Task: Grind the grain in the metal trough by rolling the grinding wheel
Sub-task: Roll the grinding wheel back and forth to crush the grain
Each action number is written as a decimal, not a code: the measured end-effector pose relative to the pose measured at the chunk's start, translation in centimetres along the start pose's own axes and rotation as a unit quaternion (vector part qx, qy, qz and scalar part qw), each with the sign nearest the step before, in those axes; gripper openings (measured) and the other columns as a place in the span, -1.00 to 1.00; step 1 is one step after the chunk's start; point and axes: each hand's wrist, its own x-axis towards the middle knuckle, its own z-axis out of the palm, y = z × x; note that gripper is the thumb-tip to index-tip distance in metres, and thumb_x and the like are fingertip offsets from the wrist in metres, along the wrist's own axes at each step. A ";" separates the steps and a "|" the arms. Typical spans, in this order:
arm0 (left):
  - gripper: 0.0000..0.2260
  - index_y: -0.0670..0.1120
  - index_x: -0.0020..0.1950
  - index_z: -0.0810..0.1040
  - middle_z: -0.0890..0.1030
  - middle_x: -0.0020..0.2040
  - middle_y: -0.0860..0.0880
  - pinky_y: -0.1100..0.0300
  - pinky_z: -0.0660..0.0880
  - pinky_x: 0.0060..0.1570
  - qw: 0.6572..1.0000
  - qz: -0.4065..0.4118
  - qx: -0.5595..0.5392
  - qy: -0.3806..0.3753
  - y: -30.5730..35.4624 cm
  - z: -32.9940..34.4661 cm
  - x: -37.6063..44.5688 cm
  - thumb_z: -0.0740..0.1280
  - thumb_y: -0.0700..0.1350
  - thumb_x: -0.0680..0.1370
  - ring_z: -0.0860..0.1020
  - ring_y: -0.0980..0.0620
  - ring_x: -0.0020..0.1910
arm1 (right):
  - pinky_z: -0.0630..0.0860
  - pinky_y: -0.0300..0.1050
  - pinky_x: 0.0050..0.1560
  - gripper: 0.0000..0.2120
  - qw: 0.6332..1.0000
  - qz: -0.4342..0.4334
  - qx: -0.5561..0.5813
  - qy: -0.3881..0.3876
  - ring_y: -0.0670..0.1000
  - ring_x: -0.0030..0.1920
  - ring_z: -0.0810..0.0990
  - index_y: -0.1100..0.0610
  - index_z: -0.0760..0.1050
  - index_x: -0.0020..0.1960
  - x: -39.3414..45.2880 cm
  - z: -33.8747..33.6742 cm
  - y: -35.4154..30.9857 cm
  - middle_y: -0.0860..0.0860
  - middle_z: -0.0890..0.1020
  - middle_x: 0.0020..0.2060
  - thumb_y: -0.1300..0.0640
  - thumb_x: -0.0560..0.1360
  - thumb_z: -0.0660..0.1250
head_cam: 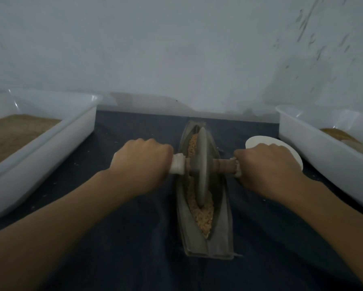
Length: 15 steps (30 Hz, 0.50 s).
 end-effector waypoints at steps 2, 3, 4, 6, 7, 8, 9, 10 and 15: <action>-0.76 0.04 -0.22 0.27 0.22 -0.40 0.06 0.13 0.20 -0.42 1.000 -0.021 -0.012 -0.010 -0.1 0.7 1.5 0.36 -0.02 0.42 0.21 0.04 -0.48 | 0.22 -0.12 -0.39 -0.66 1.000 0.018 0.009 -0.005 0.10 -0.36 0.48 -0.03 0.16 -0.36 1.9 0.5 0.1 -0.02 0.46 -0.39 -0.01 0.40 0.31; -0.78 0.03 -0.21 0.29 0.23 -0.40 0.06 0.12 0.23 -0.40 0.999 -0.030 -0.016 -0.013 -0.2 1.0 2.4 0.35 -0.03 0.43 0.22 0.02 -0.47 | 0.24 -0.10 -0.35 -0.66 1.000 0.027 0.012 -0.005 0.14 -0.31 0.50 -0.03 0.15 -0.36 2.9 0.9 0.2 0.01 0.50 -0.34 -0.01 0.41 0.30; -0.81 0.02 -0.21 0.31 0.23 -0.40 0.05 0.12 0.23 -0.40 0.999 -0.036 -0.017 -0.014 -0.4 1.4 3.4 0.34 -0.05 0.44 0.23 0.02 -0.47 | 0.26 -0.08 -0.33 -0.68 0.999 0.036 0.015 -0.005 0.17 -0.26 0.52 -0.03 0.16 -0.34 3.9 1.2 0.3 0.03 0.54 -0.29 -0.02 0.42 0.29; -0.85 -0.01 -0.18 0.37 0.26 -0.40 0.05 0.13 0.22 -0.41 0.999 -0.041 -0.021 -0.019 -0.6 1.7 4.9 0.34 -0.06 0.45 0.23 0.04 -0.48 | 0.28 -0.06 -0.29 -0.76 0.999 0.048 0.021 -0.006 0.19 -0.19 0.55 -0.03 0.25 -0.28 5.4 1.6 0.5 0.07 0.58 -0.21 -0.03 0.43 0.29; -0.87 -0.01 -0.18 0.40 0.26 -0.40 0.05 0.13 0.23 -0.40 0.999 -0.039 -0.024 -0.023 -0.7 1.7 5.5 0.35 -0.05 0.45 0.24 0.05 -0.48 | 0.29 -0.05 -0.28 -0.80 0.998 0.051 0.026 -0.010 0.19 -0.17 0.55 -0.03 0.28 -0.25 5.7 1.8 0.6 0.07 0.59 -0.19 -0.03 0.44 0.29; -0.86 -0.01 -0.18 0.40 0.27 -0.39 0.05 0.13 0.25 -0.39 0.999 -0.032 -0.025 -0.028 -0.8 1.5 5.7 0.35 -0.04 0.45 0.26 0.04 -0.47 | 0.29 -0.05 -0.28 -0.82 0.998 0.051 0.034 -0.016 0.19 -0.16 0.56 -0.03 0.31 -0.24 5.7 1.8 0.6 0.08 0.59 -0.18 -0.02 0.44 0.28; -0.85 -0.01 -0.18 0.39 0.27 -0.39 0.06 0.12 0.27 -0.37 0.999 -0.022 -0.024 -0.034 -0.8 1.1 5.7 0.35 -0.03 0.45 0.27 0.04 -0.46 | 0.31 -0.05 -0.28 -0.83 0.998 0.050 0.044 -0.021 0.19 -0.17 0.56 -0.02 0.31 -0.24 5.4 1.6 0.6 0.08 0.59 -0.19 -0.03 0.45 0.27; -0.85 0.00 -0.18 0.38 0.28 -0.39 0.06 0.11 0.29 -0.35 0.999 -0.011 -0.023 -0.041 -0.7 0.7 5.4 0.35 -0.03 0.44 0.28 0.04 -0.45 | 0.33 -0.06 -0.28 -0.81 0.997 0.045 0.053 -0.027 0.19 -0.18 0.56 -0.02 0.31 -0.25 4.7 1.5 0.6 0.08 0.58 -0.20 -0.04 0.45 0.26; -0.88 0.04 -0.17 0.43 0.36 -0.37 0.08 0.19 0.22 -0.46 0.998 0.027 -0.023 -0.046 -0.1 -1.0 1.0 0.36 -0.02 0.40 0.35 0.06 -0.44 | 0.37 -0.12 -0.42 -0.68 0.997 0.003 0.068 -0.038 0.03 -0.40 0.47 -0.04 0.20 -0.39 -0.4 0.0 0.4 -0.06 0.45 -0.44 -0.08 0.39 0.29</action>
